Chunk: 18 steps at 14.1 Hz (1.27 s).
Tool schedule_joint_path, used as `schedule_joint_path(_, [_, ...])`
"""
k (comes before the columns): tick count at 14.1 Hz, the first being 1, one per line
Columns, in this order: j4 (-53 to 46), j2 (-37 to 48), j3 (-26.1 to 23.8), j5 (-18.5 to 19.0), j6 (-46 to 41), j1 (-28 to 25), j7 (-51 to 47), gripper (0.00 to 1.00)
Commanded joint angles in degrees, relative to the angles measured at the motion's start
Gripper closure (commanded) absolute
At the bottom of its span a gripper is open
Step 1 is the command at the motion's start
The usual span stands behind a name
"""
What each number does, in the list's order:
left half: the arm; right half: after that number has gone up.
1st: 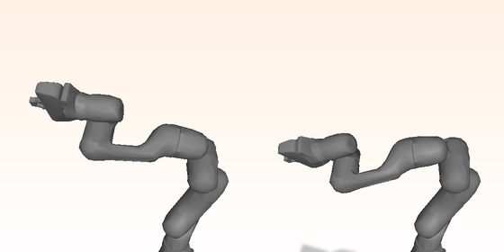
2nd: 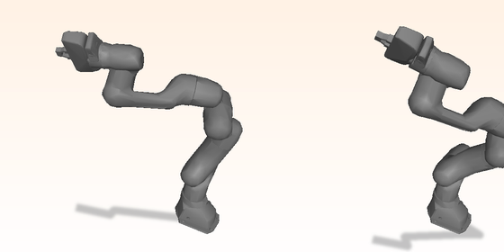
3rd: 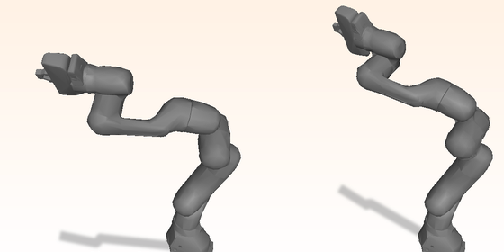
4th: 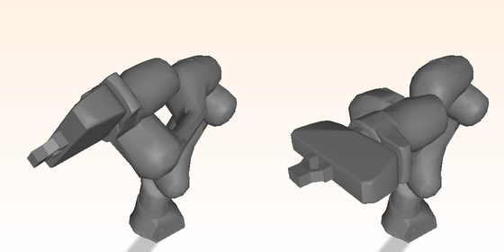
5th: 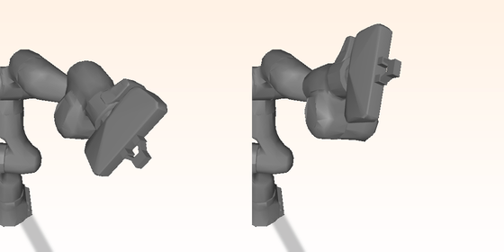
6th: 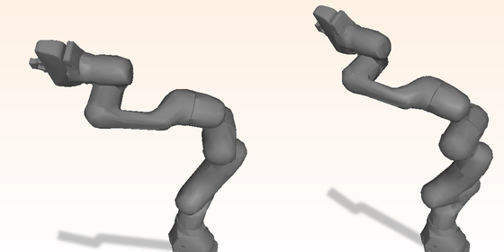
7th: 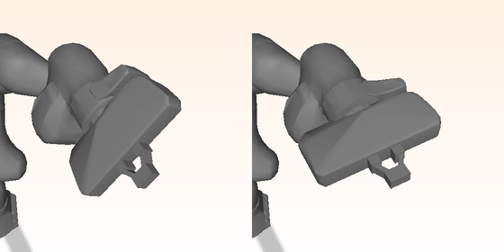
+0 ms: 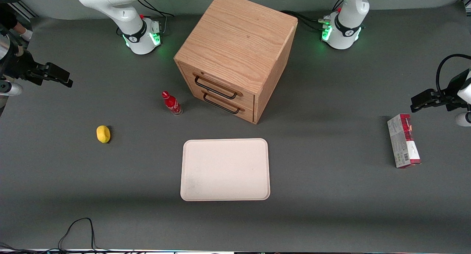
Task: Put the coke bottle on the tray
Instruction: 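Move the right gripper down toward the red Coca-Cola bottle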
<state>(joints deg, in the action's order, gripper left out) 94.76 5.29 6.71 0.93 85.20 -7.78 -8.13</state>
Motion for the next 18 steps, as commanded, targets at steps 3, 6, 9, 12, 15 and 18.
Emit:
schedule_joint_path(3, [-1.16, -0.63, -0.56, -0.22, -0.31, 0.31, -0.04, 0.00])
schedule_joint_path(6, [1.03, -0.90, -4.50, -4.25, 2.24, -0.04, -6.07, 0.00])
schedule_joint_path(9, [5.68, -0.72, -11.25, -7.44, 9.61, -0.30, -16.35, 0.00])
schedule_joint_path(12, [12.71, 0.50, -16.29, -6.56, 14.80, -0.83, -19.64, 0.00])
schedule_joint_path(15, [25.07, 5.85, -17.87, -5.77, 23.65, -2.41, -19.46, 0.00])
schedule_joint_path(18, [35.47, 7.80, -19.89, -5.85, 33.25, -2.59, -19.55, 0.00])
